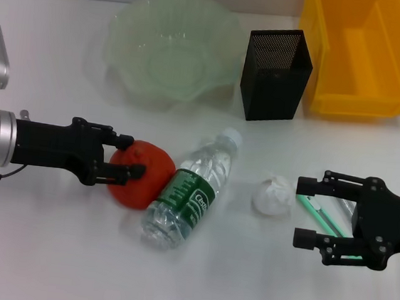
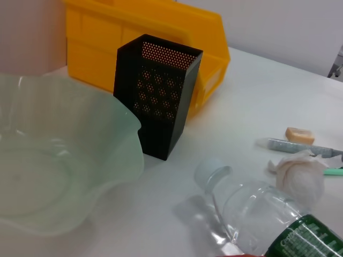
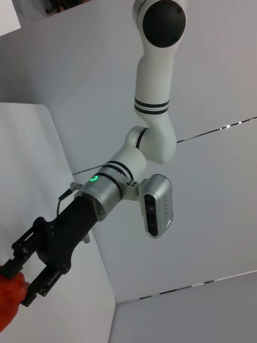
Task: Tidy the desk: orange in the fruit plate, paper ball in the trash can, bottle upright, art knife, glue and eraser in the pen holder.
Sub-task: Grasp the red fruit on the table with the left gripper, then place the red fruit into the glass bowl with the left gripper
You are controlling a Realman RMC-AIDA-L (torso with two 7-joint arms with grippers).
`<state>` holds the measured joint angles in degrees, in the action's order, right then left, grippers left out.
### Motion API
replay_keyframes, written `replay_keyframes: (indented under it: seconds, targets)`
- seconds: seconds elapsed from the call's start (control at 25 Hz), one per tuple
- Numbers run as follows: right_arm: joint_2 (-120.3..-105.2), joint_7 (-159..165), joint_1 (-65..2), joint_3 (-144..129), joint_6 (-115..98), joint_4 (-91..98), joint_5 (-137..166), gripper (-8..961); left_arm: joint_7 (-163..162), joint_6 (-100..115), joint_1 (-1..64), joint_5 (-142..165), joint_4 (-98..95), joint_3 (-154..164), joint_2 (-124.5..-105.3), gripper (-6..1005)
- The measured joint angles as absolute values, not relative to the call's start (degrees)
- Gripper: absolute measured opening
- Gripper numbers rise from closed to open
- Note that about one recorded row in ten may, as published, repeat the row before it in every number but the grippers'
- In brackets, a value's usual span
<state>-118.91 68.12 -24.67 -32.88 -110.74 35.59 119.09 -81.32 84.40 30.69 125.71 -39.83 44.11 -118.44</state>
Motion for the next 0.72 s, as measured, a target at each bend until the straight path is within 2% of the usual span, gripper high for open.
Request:
replay_keyframes:
  seconds: [0.24, 0.36, 0.6, 0.72]
  targets:
    - [-118.99, 68.1, -24.9, -32.9, -110.7, 35.6, 119.1, 781, -79.8, 83.9, 30.6, 125.2, -38.9, 44.0, -118.48, 584]
    - [-119.0, 68.1, -24.9, -32.9, -110.6, 35.6, 119.1, 779, -78.6, 83.5, 30.7, 125.1, -38.1, 44.0, -118.54, 413]
    - [-119.01, 68.1, -24.9, -32.8, -110.6, 35.6, 119.1, 777, -77.2, 84.4, 30.3, 121.1, -37.2, 43.7, -118.38, 212]
    - [-119.01, 68.1, -24.9, -32.8, -110.4, 35.6, 118.8, 776, -77.2, 84.9, 30.1, 120.2, -37.2, 43.7, -118.3, 196]
